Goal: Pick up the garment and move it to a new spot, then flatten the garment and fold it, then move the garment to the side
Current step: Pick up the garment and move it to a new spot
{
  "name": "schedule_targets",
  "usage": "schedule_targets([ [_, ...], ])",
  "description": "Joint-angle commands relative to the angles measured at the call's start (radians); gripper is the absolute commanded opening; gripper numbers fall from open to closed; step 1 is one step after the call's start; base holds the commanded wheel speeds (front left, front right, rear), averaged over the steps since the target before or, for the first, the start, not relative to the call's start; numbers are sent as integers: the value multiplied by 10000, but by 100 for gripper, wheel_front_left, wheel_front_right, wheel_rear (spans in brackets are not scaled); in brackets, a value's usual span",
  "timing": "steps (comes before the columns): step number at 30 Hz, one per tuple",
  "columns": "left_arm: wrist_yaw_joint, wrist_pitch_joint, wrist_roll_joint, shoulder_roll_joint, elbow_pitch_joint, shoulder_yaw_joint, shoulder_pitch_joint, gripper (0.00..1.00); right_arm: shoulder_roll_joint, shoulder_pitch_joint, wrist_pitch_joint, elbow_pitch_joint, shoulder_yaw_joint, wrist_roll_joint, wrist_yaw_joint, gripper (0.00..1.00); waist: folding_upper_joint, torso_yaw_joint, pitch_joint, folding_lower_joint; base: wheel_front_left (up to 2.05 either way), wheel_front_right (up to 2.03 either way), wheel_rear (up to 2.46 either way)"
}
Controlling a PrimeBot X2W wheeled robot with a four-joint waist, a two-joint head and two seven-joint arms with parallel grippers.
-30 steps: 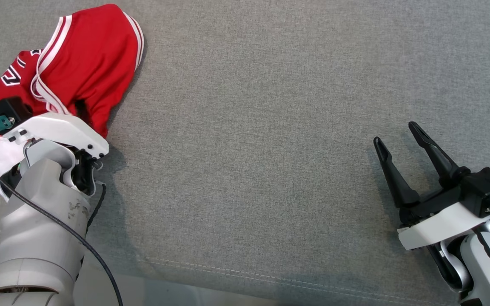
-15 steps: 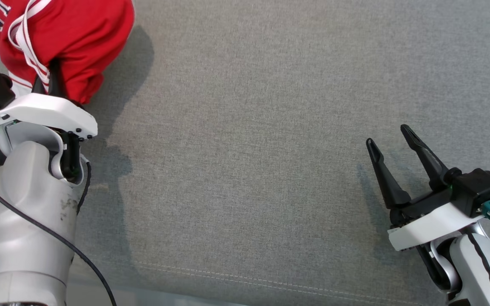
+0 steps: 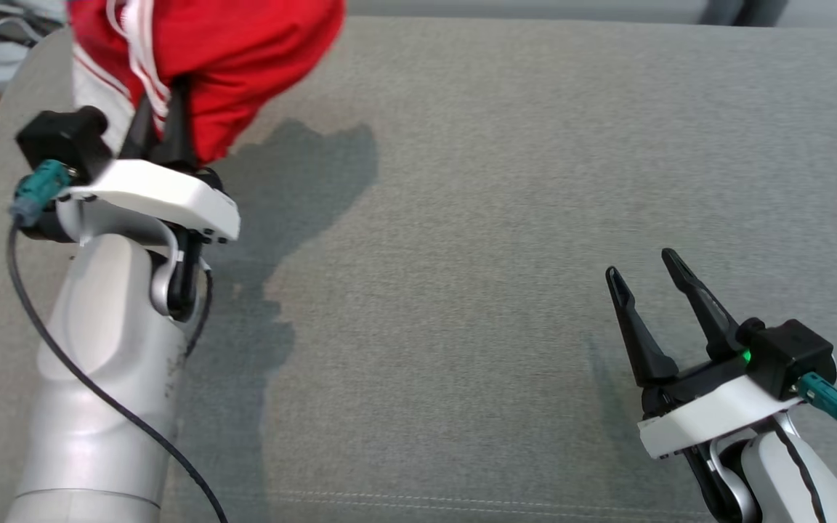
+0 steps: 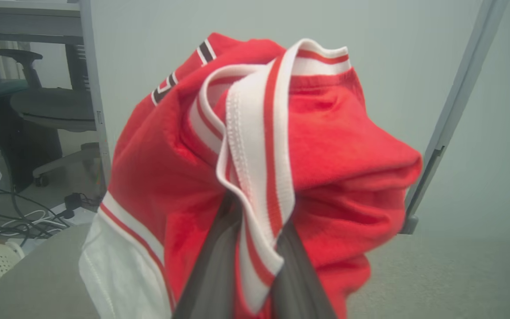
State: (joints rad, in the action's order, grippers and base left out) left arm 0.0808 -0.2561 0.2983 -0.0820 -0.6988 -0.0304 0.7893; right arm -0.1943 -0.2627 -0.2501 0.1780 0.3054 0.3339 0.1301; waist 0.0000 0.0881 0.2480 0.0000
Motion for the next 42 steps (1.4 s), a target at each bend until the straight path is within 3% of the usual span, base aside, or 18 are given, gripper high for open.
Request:
schedule_targets([
  [1,127,-56,-97,-274,344,56,-13,0,50,173,-116,-197,91,72,6,100,0,-446,-364,0,0,0,0],
  [17,487,127,-872,26,-410,-2880,-615,0,486,1045,-116,-187,-141,142,6,100,0,-2699,-1257,0,0,0,0],
  [27,365,7,-1170,84,-1974,-3516,-1590,0,553,1194,-116,-201,-10,129,6,100,0,-3247,-1178,0,0,0,0],
  [28,337,-12,-1131,99,-2109,-3496,-1644,7,564,1178,-116,-208,0,130,6,100,0,-3263,-1151,0,0,0,0],
  [31,341,-33,-1082,128,-2381,-3518,-1704,8,578,1148,-116,-247,-12,110,6,100,0,-3272,-1066,0,0,0,0],
  [32,346,-40,-1048,143,-2473,-3522,-1695,18,584,1130,-116,-270,-43,93,6,100,0,-3257,-1018,0,0,0,0],
  [33,347,-45,-1048,154,-2559,-3542,-1678,45,589,1119,-116,-276,-66,72,6,100,0,-3240,-992,0,0,0,0],
  [34,343,-49,-1064,167,-2593,-3574,-1639,96,587,1116,-116,-277,-105,56,6,100,0,-3190,-951,0,0,0,0],
  [35,318,-51,-1063,180,-2603,-3582,-1608,100,583,1114,-116,-260,-132,37,6,100,0,-3142,-935,0,0,0,0],
  [42,211,-55,-813,248,-1863,-3373,-1787,100,643,1147,-116,-162,-290,-55,6,100,0,-2641,-1188,0,0,0,0],
])
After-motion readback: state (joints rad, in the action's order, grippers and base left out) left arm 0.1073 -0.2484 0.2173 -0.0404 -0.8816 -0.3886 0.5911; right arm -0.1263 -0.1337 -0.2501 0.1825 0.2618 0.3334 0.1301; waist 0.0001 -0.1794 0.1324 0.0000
